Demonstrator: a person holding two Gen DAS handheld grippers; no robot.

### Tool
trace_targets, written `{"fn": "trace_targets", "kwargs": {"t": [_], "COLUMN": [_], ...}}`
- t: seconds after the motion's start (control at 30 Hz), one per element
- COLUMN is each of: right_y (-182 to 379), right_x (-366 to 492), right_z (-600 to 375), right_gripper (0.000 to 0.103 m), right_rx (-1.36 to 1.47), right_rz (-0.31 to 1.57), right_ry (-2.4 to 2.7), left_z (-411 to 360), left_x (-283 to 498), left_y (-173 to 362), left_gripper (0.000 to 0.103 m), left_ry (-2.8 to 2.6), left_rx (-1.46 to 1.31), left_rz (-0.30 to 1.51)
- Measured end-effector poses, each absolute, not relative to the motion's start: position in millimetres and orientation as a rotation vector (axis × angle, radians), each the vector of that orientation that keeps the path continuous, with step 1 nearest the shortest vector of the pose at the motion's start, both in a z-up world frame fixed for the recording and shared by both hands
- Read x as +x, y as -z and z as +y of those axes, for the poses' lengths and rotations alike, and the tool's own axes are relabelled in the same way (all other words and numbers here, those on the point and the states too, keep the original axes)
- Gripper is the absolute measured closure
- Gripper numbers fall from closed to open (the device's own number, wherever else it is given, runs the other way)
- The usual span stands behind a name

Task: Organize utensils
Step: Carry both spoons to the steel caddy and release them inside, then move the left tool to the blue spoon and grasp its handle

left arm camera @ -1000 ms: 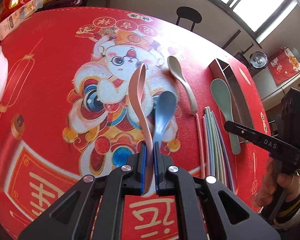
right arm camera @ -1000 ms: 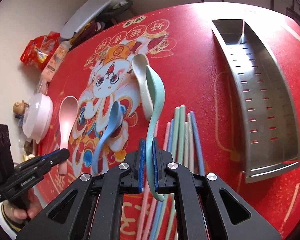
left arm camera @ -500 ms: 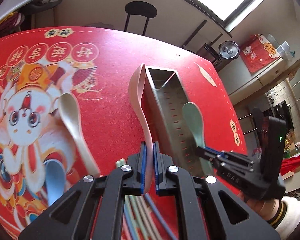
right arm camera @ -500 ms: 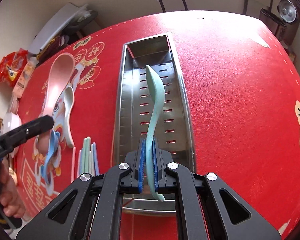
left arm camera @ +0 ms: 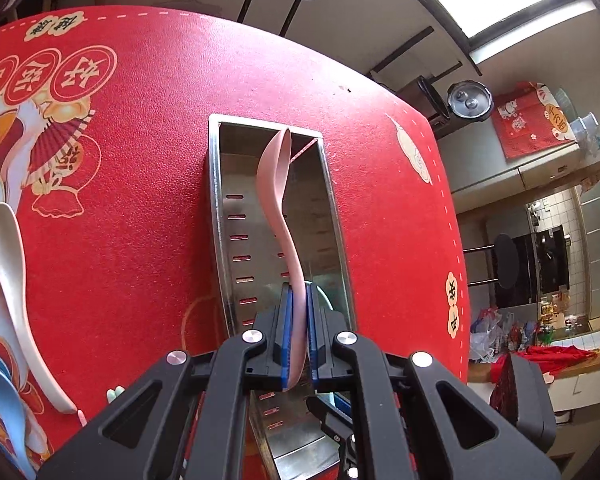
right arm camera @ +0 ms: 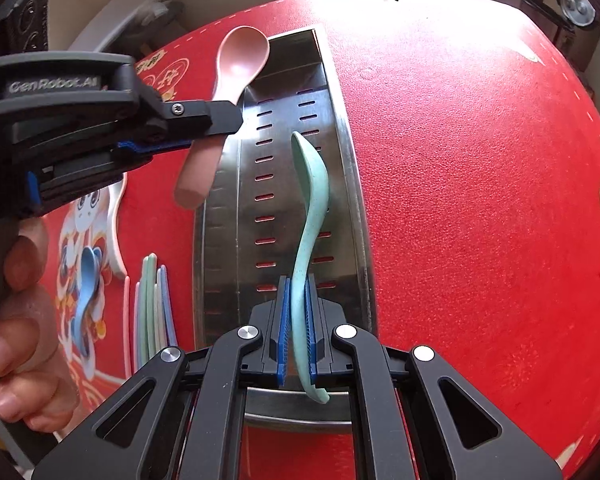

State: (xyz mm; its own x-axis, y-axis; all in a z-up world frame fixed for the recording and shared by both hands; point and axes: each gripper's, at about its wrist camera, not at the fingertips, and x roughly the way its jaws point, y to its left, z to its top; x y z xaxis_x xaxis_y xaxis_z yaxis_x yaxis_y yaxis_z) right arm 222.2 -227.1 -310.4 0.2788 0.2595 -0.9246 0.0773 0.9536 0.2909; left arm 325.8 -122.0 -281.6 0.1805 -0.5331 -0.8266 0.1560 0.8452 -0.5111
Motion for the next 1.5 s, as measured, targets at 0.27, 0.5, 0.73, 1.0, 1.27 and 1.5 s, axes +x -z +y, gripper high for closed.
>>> {"fn": "trace_targets", "kwargs": {"t": [0.27, 0.5, 0.73, 1.0, 1.27, 1.5], "right_y": [313.3, 291.3, 254.1, 236.4, 248.1, 268.0], "right_x": [220.4, 208.8, 189.9, 177.2, 155.3, 141.0], "right_z": [-229.3, -234.1, -245.5, -232.6, -191.4, -147.2], "right_gripper": [0.094, 0.094, 0.021, 0.015, 0.015, 0.015], "right_rx": [0.301, 0.298, 0.276, 0.278, 0.198, 0.135], "right_rz": [1.294, 1.246, 1.119, 1.060, 1.057, 1.151], "right_ry": [-0.109, -0.065, 0.006, -0.008, -0.044, -0.160], "left_z": [-129.5, -113.0, -78.2, 5.9, 81.1, 116.7], "left_x": [330.8, 321.1, 297.7, 253.6, 187.9, 152.8], "left_y": [288.6, 253.1, 199.7, 184.0, 212.6, 262.9], "left_gripper": [0.095, 0.064, 0.013, 0.006, 0.006, 0.006], "left_ry": [0.465, 0.503, 0.411, 0.326, 0.247, 0.210], "left_rx": [-0.320, -0.287, -0.073, -0.006, 0.057, 0.055], "left_rz": [1.336, 1.267, 1.102, 0.968, 0.944, 1.076]}}
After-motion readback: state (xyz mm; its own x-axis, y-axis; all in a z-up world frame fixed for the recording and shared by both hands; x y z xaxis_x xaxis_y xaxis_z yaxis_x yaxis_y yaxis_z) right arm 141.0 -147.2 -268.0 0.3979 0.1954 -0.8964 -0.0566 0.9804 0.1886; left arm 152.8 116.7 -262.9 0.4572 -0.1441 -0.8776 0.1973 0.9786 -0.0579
